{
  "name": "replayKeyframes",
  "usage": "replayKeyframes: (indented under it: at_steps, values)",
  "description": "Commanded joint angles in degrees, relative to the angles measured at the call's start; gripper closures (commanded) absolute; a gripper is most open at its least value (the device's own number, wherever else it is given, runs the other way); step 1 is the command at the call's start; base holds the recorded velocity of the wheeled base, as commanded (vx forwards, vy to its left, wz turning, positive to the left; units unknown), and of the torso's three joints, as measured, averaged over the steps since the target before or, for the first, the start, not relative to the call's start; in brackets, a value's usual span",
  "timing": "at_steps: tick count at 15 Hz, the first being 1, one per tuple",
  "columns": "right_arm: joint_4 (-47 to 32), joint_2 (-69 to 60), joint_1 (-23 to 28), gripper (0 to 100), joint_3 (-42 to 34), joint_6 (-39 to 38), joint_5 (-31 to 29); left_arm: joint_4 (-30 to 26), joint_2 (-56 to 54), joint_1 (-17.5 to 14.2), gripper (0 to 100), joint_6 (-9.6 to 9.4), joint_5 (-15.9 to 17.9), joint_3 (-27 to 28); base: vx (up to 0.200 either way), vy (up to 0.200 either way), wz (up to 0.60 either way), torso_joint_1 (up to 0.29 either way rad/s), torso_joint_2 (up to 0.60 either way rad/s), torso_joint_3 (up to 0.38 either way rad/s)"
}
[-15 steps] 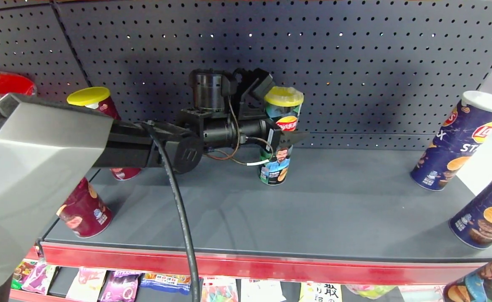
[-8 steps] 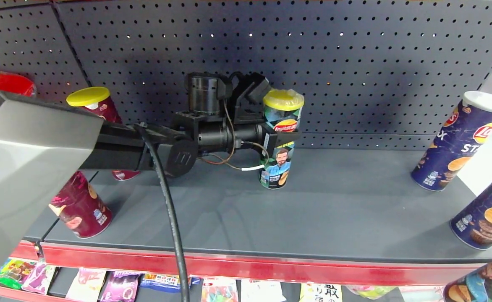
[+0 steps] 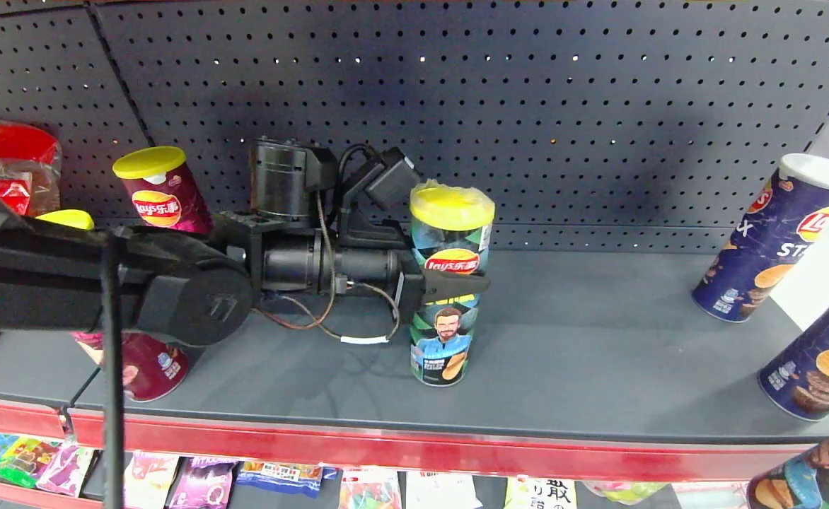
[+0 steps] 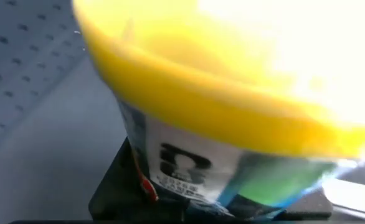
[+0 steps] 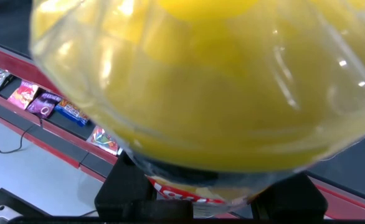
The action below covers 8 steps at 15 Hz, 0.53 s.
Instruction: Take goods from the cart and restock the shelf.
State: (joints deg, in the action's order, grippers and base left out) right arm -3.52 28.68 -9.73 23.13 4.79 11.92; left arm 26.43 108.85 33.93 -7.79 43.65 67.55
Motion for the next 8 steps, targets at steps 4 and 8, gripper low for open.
replayKeyframes:
  at_steps: [4,8]
  values:
    - [0.01,-0.3,-0.03,100,-0.01,0.04,0.03,0.2,-5.93,0.26,100,-2.23,1.43,-6.38,0.0,0.0,0.0,0.0,0.0,0.0]
    - [0.01,-0.3,0.06,100,0.25,0.04,-0.06,0.2,-6.28,0.0,100,-5.39,1.61,-9.19,0.0,0.0,0.0,0.0,0.0,0.0]
